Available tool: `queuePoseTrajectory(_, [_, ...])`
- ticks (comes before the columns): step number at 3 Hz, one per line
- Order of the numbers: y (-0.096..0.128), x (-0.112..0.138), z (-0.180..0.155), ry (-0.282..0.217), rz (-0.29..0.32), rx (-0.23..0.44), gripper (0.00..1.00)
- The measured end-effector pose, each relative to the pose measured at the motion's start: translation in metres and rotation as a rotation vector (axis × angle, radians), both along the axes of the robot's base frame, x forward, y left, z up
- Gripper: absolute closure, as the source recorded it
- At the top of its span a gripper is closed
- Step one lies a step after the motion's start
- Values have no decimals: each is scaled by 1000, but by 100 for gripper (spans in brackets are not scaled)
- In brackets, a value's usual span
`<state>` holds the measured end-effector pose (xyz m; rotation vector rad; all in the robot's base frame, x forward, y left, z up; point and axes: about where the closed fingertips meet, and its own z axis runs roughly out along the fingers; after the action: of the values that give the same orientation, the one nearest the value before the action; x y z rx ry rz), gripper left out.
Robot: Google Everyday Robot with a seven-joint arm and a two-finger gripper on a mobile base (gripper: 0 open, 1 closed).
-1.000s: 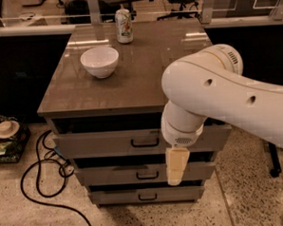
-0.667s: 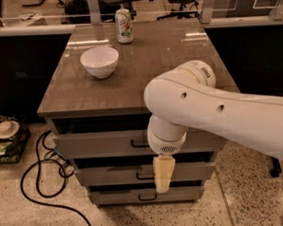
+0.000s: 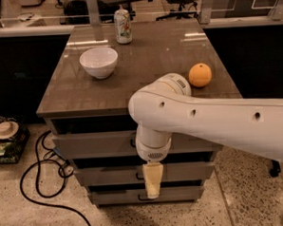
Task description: Open top drawer
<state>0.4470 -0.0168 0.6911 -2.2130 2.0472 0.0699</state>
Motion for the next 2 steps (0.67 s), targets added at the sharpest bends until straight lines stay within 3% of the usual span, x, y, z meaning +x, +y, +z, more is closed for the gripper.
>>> queuePoseTrajectory(2, [10,3,-20,60,40,-63,0])
